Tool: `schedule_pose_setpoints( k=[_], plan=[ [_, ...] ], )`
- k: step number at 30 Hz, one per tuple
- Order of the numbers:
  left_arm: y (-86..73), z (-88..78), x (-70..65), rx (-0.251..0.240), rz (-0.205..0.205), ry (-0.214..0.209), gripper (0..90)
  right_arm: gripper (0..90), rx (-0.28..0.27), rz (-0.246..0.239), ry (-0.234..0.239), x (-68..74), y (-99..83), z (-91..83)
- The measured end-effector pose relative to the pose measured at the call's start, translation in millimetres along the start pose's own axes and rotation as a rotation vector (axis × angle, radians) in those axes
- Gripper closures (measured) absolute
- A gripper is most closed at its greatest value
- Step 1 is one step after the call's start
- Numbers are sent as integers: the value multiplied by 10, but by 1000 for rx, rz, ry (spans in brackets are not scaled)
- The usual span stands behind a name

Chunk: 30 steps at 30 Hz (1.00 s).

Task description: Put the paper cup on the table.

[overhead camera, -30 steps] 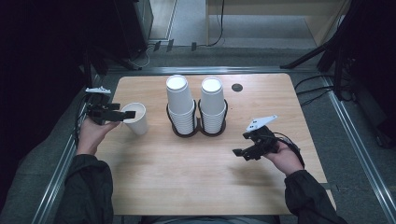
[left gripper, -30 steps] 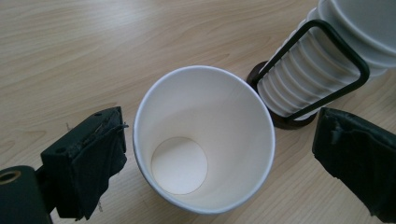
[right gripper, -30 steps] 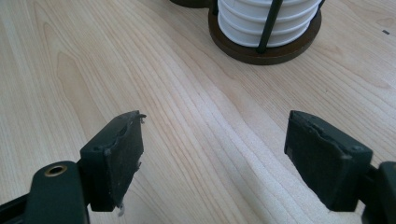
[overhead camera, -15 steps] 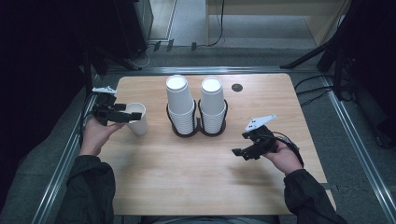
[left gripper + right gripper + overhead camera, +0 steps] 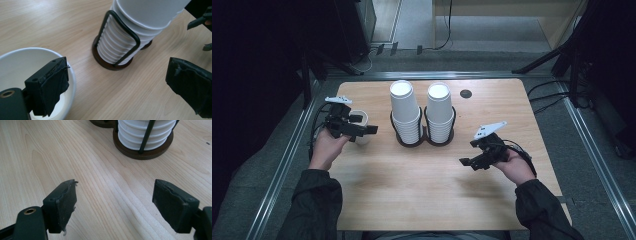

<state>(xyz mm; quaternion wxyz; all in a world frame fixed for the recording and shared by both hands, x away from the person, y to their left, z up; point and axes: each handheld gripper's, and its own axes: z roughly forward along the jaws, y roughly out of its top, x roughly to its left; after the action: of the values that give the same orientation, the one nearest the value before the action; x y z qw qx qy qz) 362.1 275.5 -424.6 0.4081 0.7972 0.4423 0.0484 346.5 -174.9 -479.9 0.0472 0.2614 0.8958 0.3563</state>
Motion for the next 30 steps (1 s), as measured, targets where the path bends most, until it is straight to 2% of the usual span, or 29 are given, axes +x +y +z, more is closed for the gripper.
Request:
schedule_pose_setpoints(
  k=[3, 11, 15, 21, 30],
  plan=[
    [-24, 60, -55, 28, -5, -2, 46, 201, 0, -4, 3, -3, 13, 8],
    [-118, 228, -265, 48, 53, -10, 46, 201, 1, -15, 7, -23, 47, 34],
    [-149, 306, -326, 44, 71, -38, 46, 201, 5, -19, 12, -19, 61, 48],
    [-221, 427, -430, 40, 95, -15, 46, 201, 4, -23, 16, -27, 70, 55],
    [-333, 585, -553, 59, 118, -19, 46, 201, 12, -23, 15, -14, 71, 64]
  ],
)
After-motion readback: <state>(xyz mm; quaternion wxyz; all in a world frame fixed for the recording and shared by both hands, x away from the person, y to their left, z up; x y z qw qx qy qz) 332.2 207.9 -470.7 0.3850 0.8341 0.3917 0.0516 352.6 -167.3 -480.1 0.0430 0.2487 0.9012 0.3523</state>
